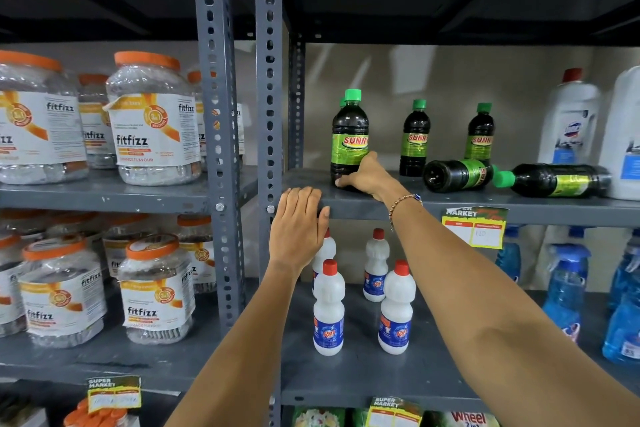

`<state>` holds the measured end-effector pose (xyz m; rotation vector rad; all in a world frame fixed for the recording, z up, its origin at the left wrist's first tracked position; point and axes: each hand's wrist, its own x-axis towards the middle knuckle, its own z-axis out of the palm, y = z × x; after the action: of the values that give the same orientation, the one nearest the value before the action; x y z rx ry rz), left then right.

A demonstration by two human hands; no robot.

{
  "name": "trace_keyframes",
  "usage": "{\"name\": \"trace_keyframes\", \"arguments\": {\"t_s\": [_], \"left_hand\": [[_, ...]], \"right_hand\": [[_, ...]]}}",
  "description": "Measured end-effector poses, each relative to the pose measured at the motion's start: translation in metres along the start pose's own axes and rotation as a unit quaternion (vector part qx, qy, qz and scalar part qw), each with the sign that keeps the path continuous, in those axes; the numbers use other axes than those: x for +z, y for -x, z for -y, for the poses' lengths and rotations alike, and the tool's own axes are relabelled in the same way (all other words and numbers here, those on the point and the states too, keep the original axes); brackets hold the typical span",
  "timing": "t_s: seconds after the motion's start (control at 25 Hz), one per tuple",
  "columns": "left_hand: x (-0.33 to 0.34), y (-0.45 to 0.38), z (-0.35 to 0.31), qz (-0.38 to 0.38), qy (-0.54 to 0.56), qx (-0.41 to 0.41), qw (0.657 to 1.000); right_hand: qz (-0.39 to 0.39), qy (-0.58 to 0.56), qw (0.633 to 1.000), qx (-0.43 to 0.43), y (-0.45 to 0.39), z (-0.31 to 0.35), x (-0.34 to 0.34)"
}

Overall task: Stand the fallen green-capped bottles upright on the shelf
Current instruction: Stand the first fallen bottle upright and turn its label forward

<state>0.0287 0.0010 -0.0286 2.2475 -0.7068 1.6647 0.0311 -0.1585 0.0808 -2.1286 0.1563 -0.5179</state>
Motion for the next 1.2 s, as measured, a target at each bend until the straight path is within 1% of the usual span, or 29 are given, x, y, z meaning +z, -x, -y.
{"name": "trace_keyframes", "arguments": {"t_s": [0.08, 0.16, 0.32, 0.36, 0.4, 0.44, 0.48, 0.52, 0.56, 0.6, 0.64, 0.68, 0.76, 0.8, 0.92, 1.2], "left_hand": [[0.001, -0.001, 0.000, -0.004, -0.001, -0.002, 1.000], [0.001, -0.001, -0.002, -0.005, 0.006, -0.013, 1.000], [-0.012, -0.017, -0.018, -0.035, 0.057, -0.054, 0.996], [-0.017, -0.029, -0.023, -0.020, 0.078, -0.064, 0.995], [-0.022, -0.044, -0.027, 0.019, 0.105, -0.078, 0.991], [-0.025, -0.061, -0.030, 0.074, 0.137, -0.105, 0.982], [-0.025, -0.080, -0.029, 0.142, 0.174, -0.149, 0.963], [-0.019, -0.098, -0.024, 0.218, 0.220, -0.204, 0.928], [-0.013, -0.113, -0.018, 0.291, 0.264, -0.258, 0.883], [-0.007, -0.122, -0.011, 0.344, 0.297, -0.293, 0.841], [0.000, -0.127, -0.006, 0.375, 0.313, -0.302, 0.819], [0.005, -0.127, -0.003, 0.379, 0.313, -0.297, 0.819], [0.010, -0.123, -0.005, 0.345, 0.320, -0.289, 0.834], [0.010, -0.121, -0.008, 0.330, 0.332, -0.289, 0.835], [0.001, -0.115, -0.011, 0.300, 0.368, -0.300, 0.828], [-0.027, -0.101, -0.014, 0.273, 0.386, -0.312, 0.824]], "right_hand": [[-0.007, 0.024, 1.000, -0.005, 0.000, -0.001, 0.000], [-0.007, 0.024, 1.000, -0.010, 0.000, -0.002, 0.002], [0.036, -0.038, 0.999, -0.003, -0.004, -0.007, -0.010], [0.037, -0.063, 0.997, 0.005, -0.009, -0.012, -0.014], [0.029, -0.080, 0.996, 0.008, -0.013, -0.016, -0.018], [0.020, -0.092, 0.996, 0.005, -0.013, -0.019, -0.021], [0.013, -0.096, 0.995, 0.001, -0.011, -0.020, -0.024], [0.012, -0.098, 0.995, -0.003, -0.009, -0.019, -0.026], [0.019, -0.096, 0.995, -0.006, -0.007, -0.018, -0.027], [0.028, -0.099, 0.995, -0.007, -0.004, -0.016, -0.027], [0.032, -0.104, 0.994, -0.008, -0.004, -0.016, -0.026], [0.032, -0.108, 0.994, -0.009, -0.003, -0.015, -0.025], [0.031, -0.111, 0.993, -0.009, -0.003, -0.014, -0.025], [0.033, -0.113, 0.993, -0.010, -0.001, -0.014, -0.026], [0.037, -0.117, 0.992, -0.013, 0.006, -0.014, -0.029], [0.064, -0.120, 0.990, -0.043, 0.040, -0.007, -0.041]]}}
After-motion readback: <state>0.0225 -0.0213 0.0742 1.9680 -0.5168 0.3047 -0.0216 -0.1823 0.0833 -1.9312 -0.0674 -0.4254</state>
